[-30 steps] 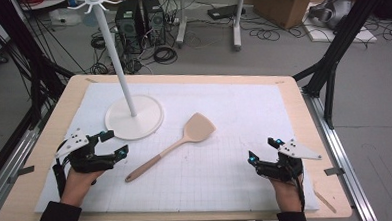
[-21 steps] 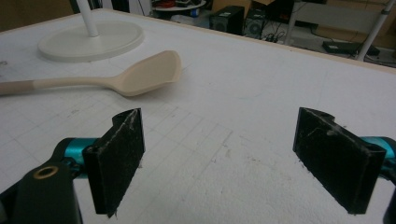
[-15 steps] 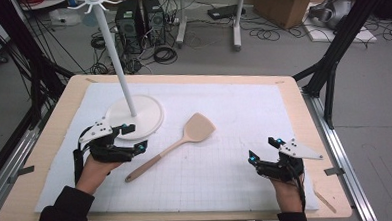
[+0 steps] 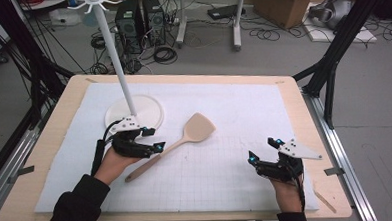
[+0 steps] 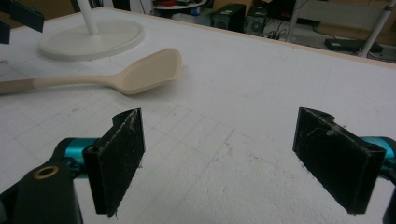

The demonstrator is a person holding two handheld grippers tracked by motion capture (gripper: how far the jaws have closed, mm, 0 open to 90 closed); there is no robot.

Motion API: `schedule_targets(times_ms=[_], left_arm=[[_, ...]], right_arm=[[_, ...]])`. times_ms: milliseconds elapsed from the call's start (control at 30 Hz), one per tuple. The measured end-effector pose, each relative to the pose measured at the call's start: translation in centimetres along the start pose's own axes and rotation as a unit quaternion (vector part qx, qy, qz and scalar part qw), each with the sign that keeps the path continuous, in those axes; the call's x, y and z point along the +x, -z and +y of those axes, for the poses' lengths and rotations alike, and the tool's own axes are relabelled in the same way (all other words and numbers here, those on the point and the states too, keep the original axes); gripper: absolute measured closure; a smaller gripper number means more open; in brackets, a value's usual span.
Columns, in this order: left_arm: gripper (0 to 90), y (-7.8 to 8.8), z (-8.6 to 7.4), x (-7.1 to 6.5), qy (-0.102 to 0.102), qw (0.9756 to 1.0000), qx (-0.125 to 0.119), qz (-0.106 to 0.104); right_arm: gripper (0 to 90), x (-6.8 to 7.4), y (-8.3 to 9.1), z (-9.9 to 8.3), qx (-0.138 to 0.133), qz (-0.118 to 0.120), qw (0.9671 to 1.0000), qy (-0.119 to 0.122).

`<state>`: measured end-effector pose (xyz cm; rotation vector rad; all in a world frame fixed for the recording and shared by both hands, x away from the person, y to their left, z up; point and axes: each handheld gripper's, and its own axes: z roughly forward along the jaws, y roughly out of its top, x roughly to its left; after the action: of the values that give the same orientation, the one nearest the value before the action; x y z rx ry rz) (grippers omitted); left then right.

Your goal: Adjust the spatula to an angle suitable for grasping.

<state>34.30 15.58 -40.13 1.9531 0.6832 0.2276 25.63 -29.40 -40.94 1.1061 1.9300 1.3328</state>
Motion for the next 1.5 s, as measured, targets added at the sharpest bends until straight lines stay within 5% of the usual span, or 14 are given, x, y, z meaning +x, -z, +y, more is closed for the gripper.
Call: schedule_targets(times_ms=[133, 367, 767, 1500], left_arm=[[33.4, -1.8, 0.3, -0.2, -0.004, 0.9991, 0.042, -0.003], [38.0, -3.7, 0.5, -0.6, -0.006, 0.9967, 0.081, -0.003], [49.4, -6.1, -0.3, -0.5, -0.009, 0.9885, 0.15, 0.017], [75.5, -6.6, -0.4, -0.6, -0.013, 0.9868, 0.161, 0.014]], right_arm=[[15.5, -0.1, 0.0, -0.1, 0.0, 0.0, 1.0, -0.001], [15.5, -0.2, 0.1, -0.2, 0.002, 0.0, 1.0, 0.001], [15.5, -0.4, 0.3, -0.7, 0.002, -0.003, 1.0, -0.002], [15.7, -0.4, 0.3, -0.8, 0.006, -0.006, 1.0, -0.002]])
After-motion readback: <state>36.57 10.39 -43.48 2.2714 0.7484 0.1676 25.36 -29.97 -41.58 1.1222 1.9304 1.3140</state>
